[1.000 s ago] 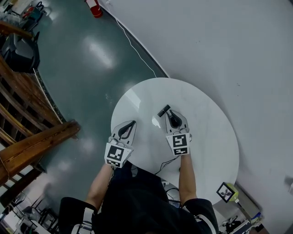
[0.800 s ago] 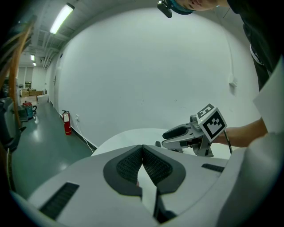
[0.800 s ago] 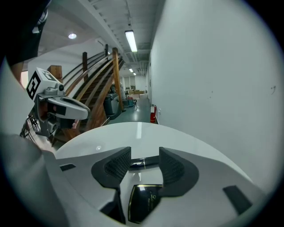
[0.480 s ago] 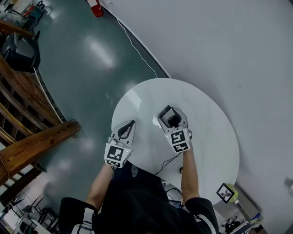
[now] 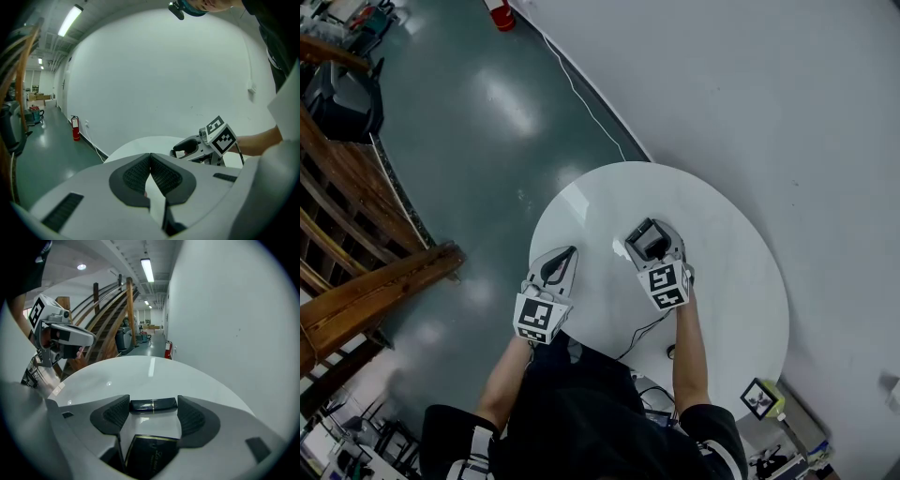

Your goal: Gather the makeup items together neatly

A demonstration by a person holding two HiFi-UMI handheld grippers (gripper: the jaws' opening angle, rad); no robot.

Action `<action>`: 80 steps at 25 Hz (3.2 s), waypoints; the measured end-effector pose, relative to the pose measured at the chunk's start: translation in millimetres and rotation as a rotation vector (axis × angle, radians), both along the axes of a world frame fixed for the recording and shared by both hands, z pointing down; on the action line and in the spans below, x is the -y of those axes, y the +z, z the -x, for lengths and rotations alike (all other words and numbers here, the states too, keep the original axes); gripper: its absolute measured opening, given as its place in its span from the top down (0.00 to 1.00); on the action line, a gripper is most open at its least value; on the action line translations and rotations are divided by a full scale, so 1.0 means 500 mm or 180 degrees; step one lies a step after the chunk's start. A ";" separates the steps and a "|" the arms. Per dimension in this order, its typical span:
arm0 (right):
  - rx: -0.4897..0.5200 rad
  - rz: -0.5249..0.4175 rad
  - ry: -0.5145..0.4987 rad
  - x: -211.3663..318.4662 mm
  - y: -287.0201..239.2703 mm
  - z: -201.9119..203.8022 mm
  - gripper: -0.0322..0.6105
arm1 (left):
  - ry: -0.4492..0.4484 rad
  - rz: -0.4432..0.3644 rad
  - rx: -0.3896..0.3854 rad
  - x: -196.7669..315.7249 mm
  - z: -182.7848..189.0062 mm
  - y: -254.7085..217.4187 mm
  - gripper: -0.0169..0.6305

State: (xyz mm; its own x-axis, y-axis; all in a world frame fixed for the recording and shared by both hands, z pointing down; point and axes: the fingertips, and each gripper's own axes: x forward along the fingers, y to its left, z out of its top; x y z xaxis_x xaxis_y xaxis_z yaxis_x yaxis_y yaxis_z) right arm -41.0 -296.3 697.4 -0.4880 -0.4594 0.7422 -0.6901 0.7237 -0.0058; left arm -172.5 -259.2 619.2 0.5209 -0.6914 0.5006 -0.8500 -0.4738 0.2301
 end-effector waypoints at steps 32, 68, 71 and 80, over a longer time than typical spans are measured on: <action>-0.0143 -0.0054 -0.0050 0.001 -0.024 0.011 0.48 | -0.0042 -0.0063 0.0007 -0.014 0.028 -0.018 0.95; -0.0034 -0.0970 0.2237 -0.652 -0.359 -0.192 0.48 | 0.1794 -0.0696 -0.0295 -0.474 -0.183 -0.233 0.95; -0.0052 -0.0969 0.2427 -0.712 -0.361 -0.214 0.48 | 0.1967 -0.0715 -0.0338 -0.513 -0.216 -0.241 0.95; -0.0133 -0.1002 0.2901 -0.850 -0.370 -0.305 0.48 | 0.2480 -0.0710 -0.0417 -0.619 -0.327 -0.241 0.95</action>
